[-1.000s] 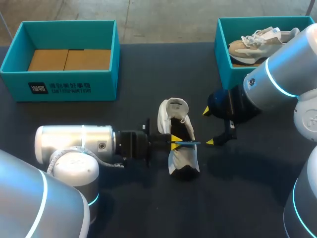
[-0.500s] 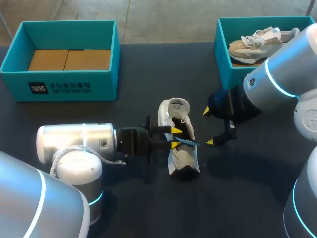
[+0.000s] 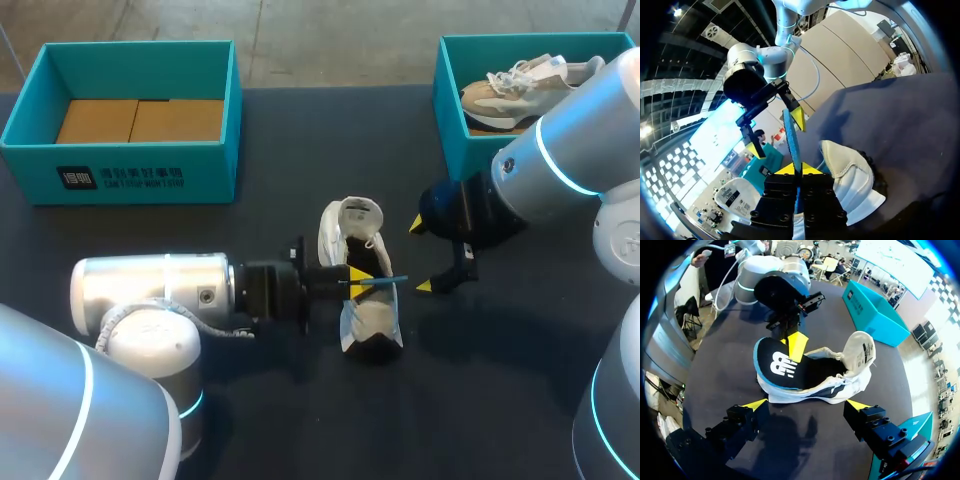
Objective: Take the shoe out of the shoebox, open the shoe tongue, remove and reinsert the insole, then place the shoe into the shoebox
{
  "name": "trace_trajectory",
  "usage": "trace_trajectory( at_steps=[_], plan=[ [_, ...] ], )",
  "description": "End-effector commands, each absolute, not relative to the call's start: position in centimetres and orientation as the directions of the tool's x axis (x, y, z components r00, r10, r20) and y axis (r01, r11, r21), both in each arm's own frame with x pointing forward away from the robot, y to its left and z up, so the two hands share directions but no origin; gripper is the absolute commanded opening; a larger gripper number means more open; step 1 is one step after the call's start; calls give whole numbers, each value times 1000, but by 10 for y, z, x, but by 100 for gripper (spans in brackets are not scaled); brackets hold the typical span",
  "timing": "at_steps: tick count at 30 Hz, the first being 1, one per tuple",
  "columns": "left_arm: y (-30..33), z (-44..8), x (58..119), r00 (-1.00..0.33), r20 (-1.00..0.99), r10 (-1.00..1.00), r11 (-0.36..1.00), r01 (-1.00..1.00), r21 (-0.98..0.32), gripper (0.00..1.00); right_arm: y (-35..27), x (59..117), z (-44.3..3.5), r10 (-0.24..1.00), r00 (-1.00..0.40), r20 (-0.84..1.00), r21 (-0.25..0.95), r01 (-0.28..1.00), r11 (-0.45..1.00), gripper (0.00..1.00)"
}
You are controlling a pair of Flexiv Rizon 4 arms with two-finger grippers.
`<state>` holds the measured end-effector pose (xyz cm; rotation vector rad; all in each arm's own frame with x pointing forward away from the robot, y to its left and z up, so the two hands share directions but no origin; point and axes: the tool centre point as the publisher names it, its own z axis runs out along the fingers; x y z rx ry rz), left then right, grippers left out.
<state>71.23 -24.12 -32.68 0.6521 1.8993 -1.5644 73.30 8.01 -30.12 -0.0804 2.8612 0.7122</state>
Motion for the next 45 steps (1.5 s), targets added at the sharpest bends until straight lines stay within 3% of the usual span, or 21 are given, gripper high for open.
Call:
trace_trajectory(
  at_steps=[1,22,23,24,25,27,30,35,40,45],
  plan=[
    [-246,-332,714,-708,-705,25,188,696,-693,0,80,732,-302,-6,-980,-201,459,-99,883,100],
    [-237,-354,734,-712,-700,53,248,689,-681,0,80,732,-302,-6,-980,-201,459,-99,883,100],
    [-237,-352,733,-713,-700,49,247,687,-683,2,80,732,-302,-6,-980,-201,459,-99,883,100],
    [-237,-350,731,-713,-700,45,246,687,-684,28,80,732,-302,-6,-980,-201,459,-99,883,100],
    [-237,-348,730,-713,-700,35,240,686,-687,40,80,732,-302,-6,-980,-201,459,-99,883,100],
    [-237,-341,729,-707,-707,22,231,692,-684,44,80,732,-302,-6,-980,-201,459,-99,883,100],
    [-236,-332,726,-699,-715,11,218,699,-680,42,80,732,-302,-6,-980,-201,459,-99,883,100],
    [-240,-328,719,-696,-717,17,195,706,-681,31,80,732,-302,-6,-980,-201,459,-99,883,100],
    [-244,-334,717,-704,-710,37,191,702,-686,0,80,732,-302,-6,-980,-201,459,-99,883,100],
    [-246,-342,721,-703,-707,73,191,706,-682,0,80,732,-302,-6,-980,-201,459,-99,883,100]
  ],
)
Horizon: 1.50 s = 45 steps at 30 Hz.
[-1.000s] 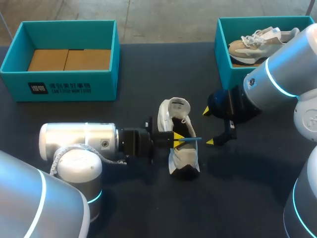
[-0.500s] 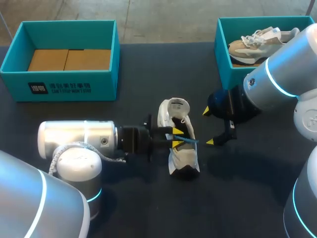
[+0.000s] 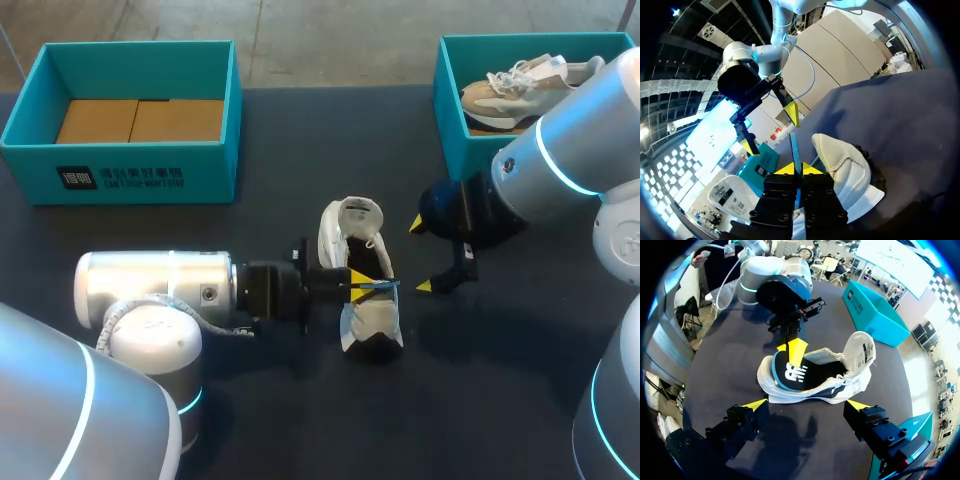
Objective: Take the shoe out of the shoebox, open the shoe tongue, remove and reinsert the insole, then place the shoe into the shoebox
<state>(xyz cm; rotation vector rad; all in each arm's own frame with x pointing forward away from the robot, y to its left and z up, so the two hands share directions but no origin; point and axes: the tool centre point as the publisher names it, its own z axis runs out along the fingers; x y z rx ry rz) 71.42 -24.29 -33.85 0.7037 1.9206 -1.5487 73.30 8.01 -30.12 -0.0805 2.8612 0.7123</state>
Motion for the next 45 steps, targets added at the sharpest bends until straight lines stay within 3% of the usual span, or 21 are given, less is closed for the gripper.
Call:
trace_trajectory(
  at_steps=[1,19,21,22,26,29,31,35,38,41,42,45],
  plan=[
    [-246,-344,722,-703,-707,77,192,706,-682,0,80,732,-302,-6,-980,-201,459,-99,883,100],
    [-238,-353,739,-698,-708,110,234,710,-664,0,80,732,-302,-6,-980,-201,459,-99,883,100],
    [-237,-349,737,-698,-710,94,230,709,-667,45,80,732,-302,-6,-980,-201,459,-99,883,100],
    [-237,-347,735,-699,-710,81,227,707,-670,52,80,732,-302,-6,-980,-201,459,-99,883,100],
    [-232,-337,732,-695,-717,55,222,708,-670,63,80,732,-302,-6,-980,-201,459,-99,883,100],
    [-229,-331,729,-690,-722,51,217,714,-666,59,80,732,-302,-6,-980,-201,459,-99,883,100],
    [-227,-328,728,-687,-725,50,214,717,-664,47,80,732,-302,-6,-980,-201,459,-99,883,100],
    [-226,-324,727,-682,-729,51,208,721,-660,39,80,732,-302,-6,-980,-201,459,-99,883,100],
    [-228,-323,725,-682,-729,58,201,723,-660,27,80,732,-302,-6,-980,-201,459,-99,883,100],
    [-232,-326,723,-687,-723,68,194,720,-666,4,80,732,-302,-6,-980,-201,459,-99,883,100],
    [-234,-327,723,-691,-720,72,191,718,-670,0,80,732,-302,-6,-980,-201,459,-99,883,100],
    [-238,-331,721,-700,-710,82,185,710,-679,0,80,732,-302,-6,-980,-201,459,-99,883,100]
  ],
)
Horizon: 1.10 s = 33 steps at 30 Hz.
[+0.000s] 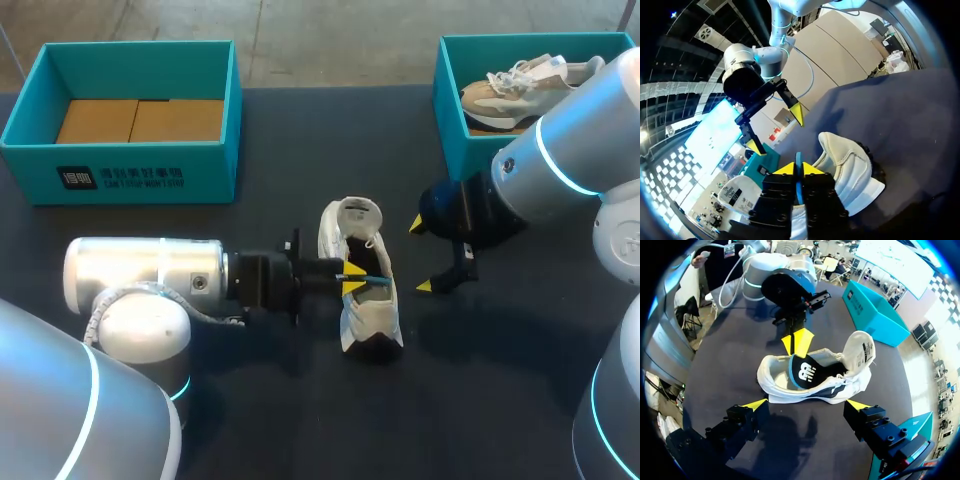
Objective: Take the shoe out of the shoebox, open the shoe tongue, remove and reinsert the insole, then place the shoe into the shoebox
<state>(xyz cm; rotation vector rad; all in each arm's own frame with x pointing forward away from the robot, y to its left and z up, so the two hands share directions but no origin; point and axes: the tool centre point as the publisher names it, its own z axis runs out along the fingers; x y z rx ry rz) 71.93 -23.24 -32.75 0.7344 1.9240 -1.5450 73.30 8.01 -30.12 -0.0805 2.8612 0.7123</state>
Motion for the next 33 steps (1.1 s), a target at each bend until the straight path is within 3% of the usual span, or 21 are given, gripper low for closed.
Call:
trace_trajectory(
  at_steps=[1,11,12,13,15,16,19,28,33],
  plan=[
    [-239,-332,720,-702,-707,83,184,708,-682,0,80,732,-302,-6,-980,-201,459,-99,883,100],
    [-239,-340,707,-720,-686,107,182,692,-698,0,80,732,-302,-6,-980,-201,459,-99,883,100],
    [-239,-339,707,-720,-686,105,182,692,-698,13,80,732,-302,-6,-980,-201,459,-99,883,100],
    [-236,-337,706,-718,-689,99,184,693,-697,36,80,732,-302,-6,-980,-201,459,-99,883,100],
    [-236,-336,706,-717,-690,97,184,694,-696,40,80,732,-302,-6,-980,-201,459,-99,883,100],
    [-231,-330,707,-712,-697,84,185,699,-691,74,80,732,-302,-6,-980,-201,459,-99,883,100],
    [-226,-322,709,-703,-707,72,185,706,-684,78,80,732,-302,-6,-980,-201,459,-99,883,100],
    [-217,-300,714,-679,-729,88,170,732,-660,76,80,732,-302,-6,-980,-201,459,-99,883,100],
    [-215,-293,717,-676,-729,110,160,736,-658,71,80,732,-302,-6,-980,-201,459,-99,883,100]
  ],
)
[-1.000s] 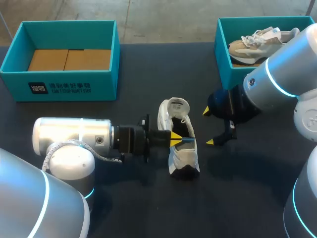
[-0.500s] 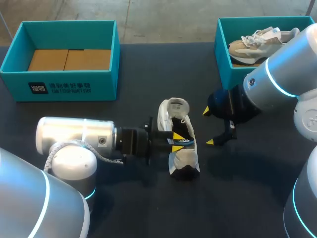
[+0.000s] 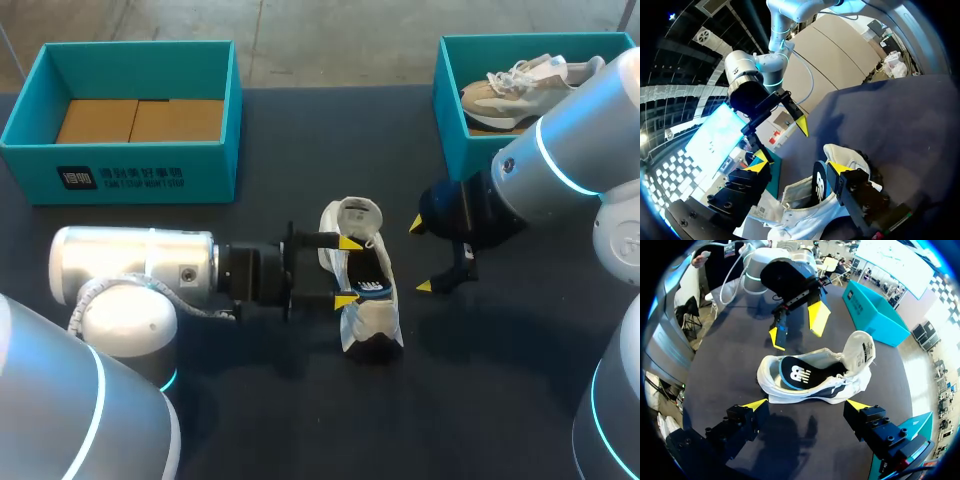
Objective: Take the shoe out of the shoebox, open the shoe tongue, remove and reinsert the insole, then place the shoe into the shoebox
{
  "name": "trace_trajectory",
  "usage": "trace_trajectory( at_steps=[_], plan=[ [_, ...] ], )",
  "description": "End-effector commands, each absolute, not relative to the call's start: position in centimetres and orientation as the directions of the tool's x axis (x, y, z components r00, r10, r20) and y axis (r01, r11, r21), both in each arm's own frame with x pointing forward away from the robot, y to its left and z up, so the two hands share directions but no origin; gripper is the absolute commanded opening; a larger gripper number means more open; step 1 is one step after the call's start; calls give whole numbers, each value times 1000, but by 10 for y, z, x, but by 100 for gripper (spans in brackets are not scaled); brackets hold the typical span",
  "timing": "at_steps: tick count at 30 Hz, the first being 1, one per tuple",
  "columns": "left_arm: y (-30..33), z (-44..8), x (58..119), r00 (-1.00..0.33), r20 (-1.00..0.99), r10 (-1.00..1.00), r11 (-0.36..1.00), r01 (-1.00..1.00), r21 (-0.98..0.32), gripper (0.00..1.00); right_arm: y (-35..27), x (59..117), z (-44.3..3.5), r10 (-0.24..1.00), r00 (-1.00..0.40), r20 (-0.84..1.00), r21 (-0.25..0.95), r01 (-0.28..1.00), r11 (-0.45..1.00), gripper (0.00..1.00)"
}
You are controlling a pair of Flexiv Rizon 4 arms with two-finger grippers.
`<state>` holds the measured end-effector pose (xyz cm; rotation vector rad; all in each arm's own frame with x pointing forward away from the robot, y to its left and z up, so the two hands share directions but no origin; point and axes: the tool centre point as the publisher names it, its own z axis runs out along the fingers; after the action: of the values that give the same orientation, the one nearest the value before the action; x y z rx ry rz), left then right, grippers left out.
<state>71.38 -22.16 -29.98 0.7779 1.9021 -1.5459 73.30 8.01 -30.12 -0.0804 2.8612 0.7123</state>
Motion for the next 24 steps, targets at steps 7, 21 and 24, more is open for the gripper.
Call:
trace_trajectory(
  at_steps=[7,21,24],
  plan=[
    [-208,-278,720,-639,-733,235,124,768,-629,0,80,732,-302,-6,-980,-201,459,-99,883,100],
    [-204,-270,721,-548,-671,500,61,795,-604,0,80,732,-302,-6,-980,-201,459,-99,883,100],
    [-204,-270,721,-525,-656,542,48,799,-600,0,80,732,-302,-6,-980,-201,459,-99,883,100]
  ],
)
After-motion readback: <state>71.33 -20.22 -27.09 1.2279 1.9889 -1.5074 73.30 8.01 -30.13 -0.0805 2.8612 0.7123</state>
